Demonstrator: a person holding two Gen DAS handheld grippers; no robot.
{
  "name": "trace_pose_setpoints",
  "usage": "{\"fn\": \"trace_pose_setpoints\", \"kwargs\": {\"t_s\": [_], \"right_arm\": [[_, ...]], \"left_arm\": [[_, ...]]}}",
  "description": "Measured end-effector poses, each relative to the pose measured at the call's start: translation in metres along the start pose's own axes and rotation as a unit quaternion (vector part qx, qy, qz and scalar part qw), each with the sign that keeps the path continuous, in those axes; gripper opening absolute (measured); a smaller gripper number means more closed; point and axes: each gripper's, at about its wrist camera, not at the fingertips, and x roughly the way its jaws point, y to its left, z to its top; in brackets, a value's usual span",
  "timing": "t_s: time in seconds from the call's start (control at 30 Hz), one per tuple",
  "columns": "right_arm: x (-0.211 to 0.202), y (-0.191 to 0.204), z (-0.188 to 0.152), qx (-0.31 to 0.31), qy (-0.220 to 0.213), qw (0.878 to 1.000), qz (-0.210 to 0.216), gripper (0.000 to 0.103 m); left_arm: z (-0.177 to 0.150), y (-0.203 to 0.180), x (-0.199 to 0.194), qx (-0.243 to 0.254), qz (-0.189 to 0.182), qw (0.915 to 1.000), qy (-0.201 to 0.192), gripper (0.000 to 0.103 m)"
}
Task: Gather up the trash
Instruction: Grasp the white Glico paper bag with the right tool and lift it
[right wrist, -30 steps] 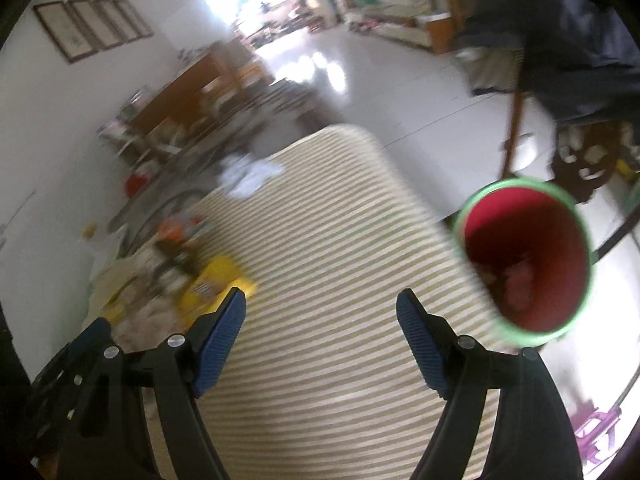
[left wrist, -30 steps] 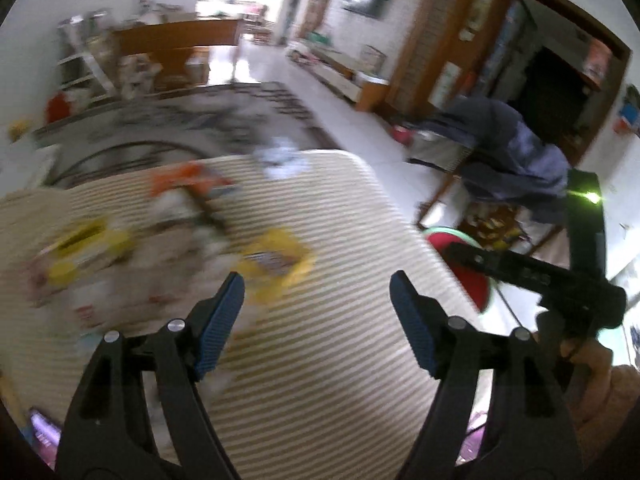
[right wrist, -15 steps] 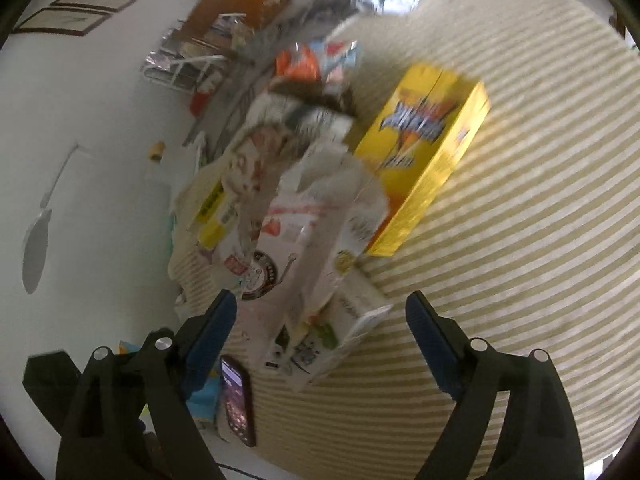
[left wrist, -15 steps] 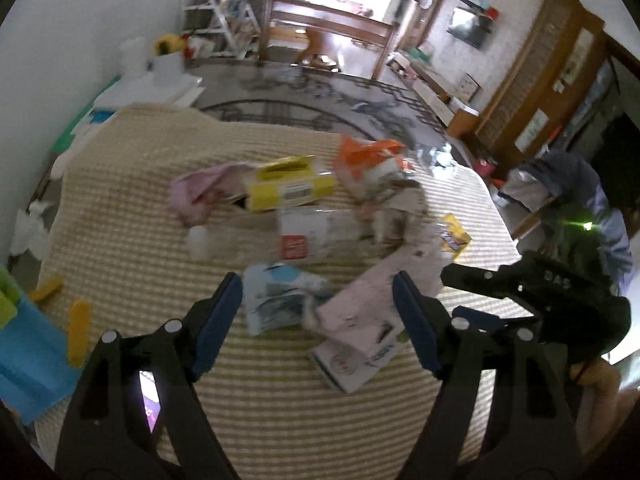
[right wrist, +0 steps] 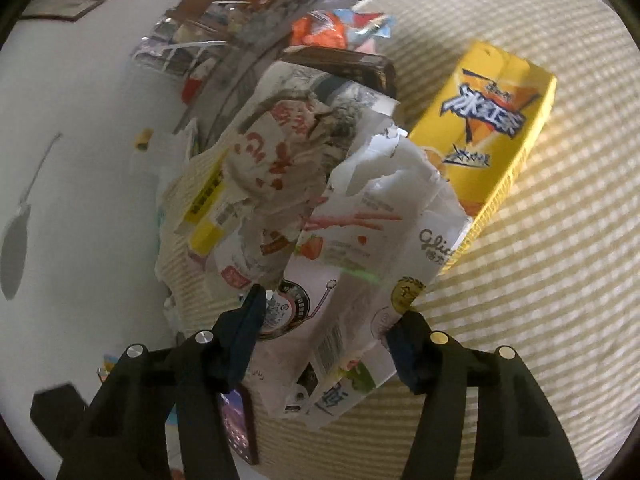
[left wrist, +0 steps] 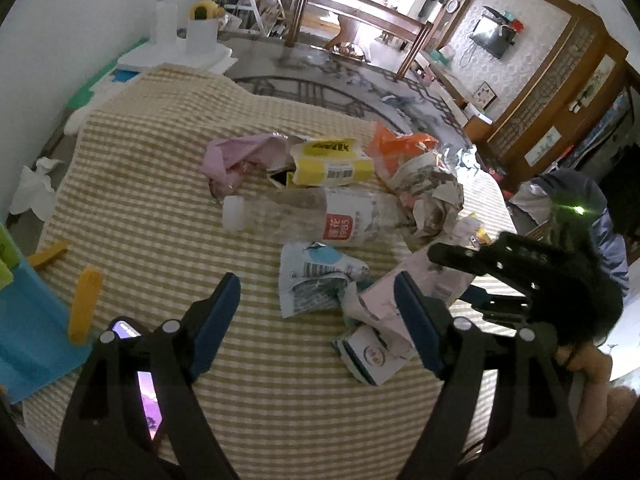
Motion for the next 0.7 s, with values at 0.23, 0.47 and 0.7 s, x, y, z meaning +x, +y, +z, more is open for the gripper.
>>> {"fn": "trace_pose_setpoints", "kwargs": {"t_s": [0.23,0.47,0.7], "right_arm": [[-0.036,-0.011,-0.009,-0.036,-0.029,0.999,0.000,0.052],[-0.069,-0.027,-0.020,-0.045,-0.058,0.997,-0.007,0.050],[-0.104,-0.030,-0.025,-0.067,-0.114,0.991,-0.005,0.049]], "left_arm": [[0.022,-0.025,0.026,0.106,0.019,0.9941,0.017,0.077],[0.035,-0.063,0.049,0.233,0.054,0.9705,0.026,0.082],[0.019,-0.038,0.049,0.151,0.053,0.9857,0.052,0.084]]}}
